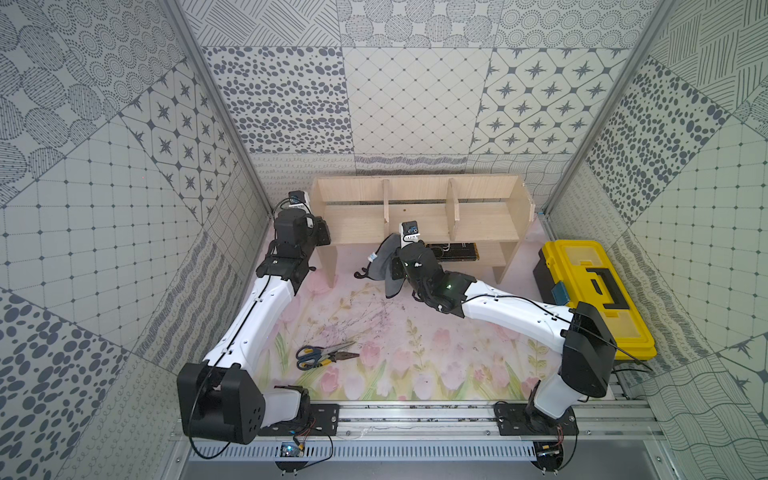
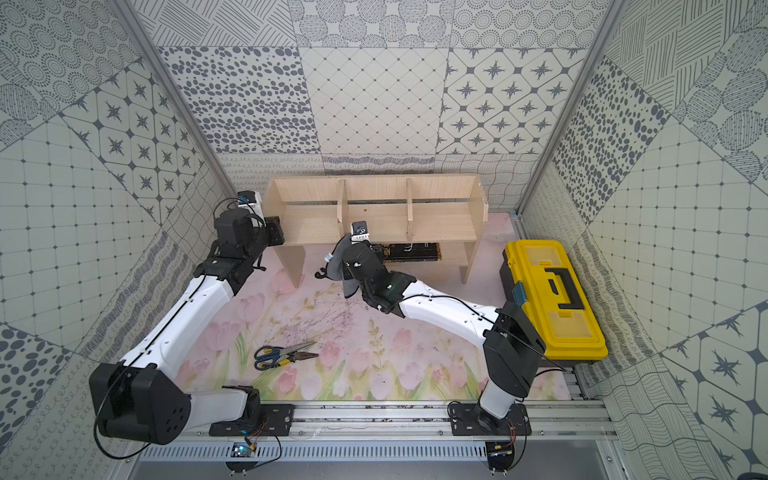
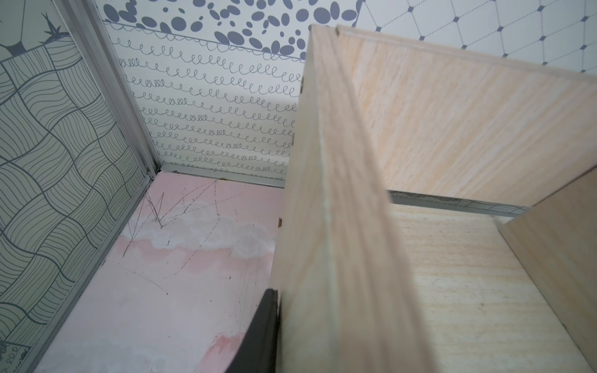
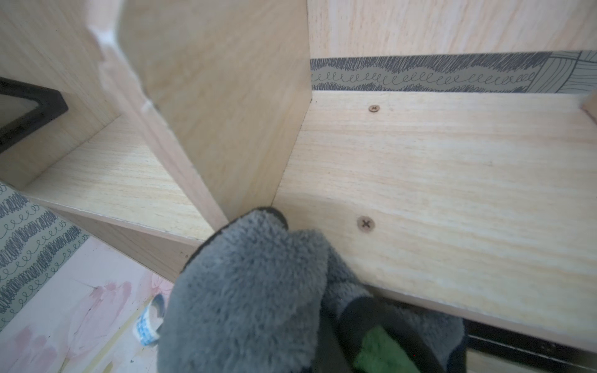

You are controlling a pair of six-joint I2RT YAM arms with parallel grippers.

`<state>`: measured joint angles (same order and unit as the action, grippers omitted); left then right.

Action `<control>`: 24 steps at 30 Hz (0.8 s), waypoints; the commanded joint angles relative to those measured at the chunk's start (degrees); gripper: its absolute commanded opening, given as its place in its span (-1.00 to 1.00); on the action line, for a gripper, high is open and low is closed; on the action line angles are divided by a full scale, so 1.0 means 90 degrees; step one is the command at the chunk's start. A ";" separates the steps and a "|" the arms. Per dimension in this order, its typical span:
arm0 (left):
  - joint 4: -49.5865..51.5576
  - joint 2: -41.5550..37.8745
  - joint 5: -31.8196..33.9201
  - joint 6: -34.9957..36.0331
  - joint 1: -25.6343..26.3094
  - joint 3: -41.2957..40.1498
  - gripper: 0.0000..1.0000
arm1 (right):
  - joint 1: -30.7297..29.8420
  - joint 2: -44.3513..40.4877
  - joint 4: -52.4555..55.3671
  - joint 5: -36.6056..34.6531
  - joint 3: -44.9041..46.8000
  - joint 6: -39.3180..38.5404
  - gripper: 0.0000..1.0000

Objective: Wipe the bookshelf clean with a cloth
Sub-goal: Wipe the dust from the shelf.

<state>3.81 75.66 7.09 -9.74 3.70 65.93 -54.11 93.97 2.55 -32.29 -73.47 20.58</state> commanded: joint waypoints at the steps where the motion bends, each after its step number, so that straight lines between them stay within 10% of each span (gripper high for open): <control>1: 0.0033 -0.0079 -0.0698 -0.1662 -0.0016 -0.0021 -1.00 | 0.0214 -0.0435 -0.0408 -0.0272 0.0479 0.0120 -1.00; 12: 0.0052 -0.0107 -0.0613 -0.1604 -0.0011 -0.0021 -1.00 | 0.0330 0.0408 -0.0649 0.0555 0.1281 0.1130 -1.00; 24: 0.0067 -0.0144 -0.0461 -0.1885 -0.0019 -0.0030 -1.00 | -0.0200 0.0039 -0.0965 0.0577 0.0038 0.0389 -1.00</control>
<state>4.14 75.35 7.70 -10.13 3.70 65.87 -53.49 95.00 1.02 -28.05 -69.12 26.52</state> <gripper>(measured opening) 0.224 0.096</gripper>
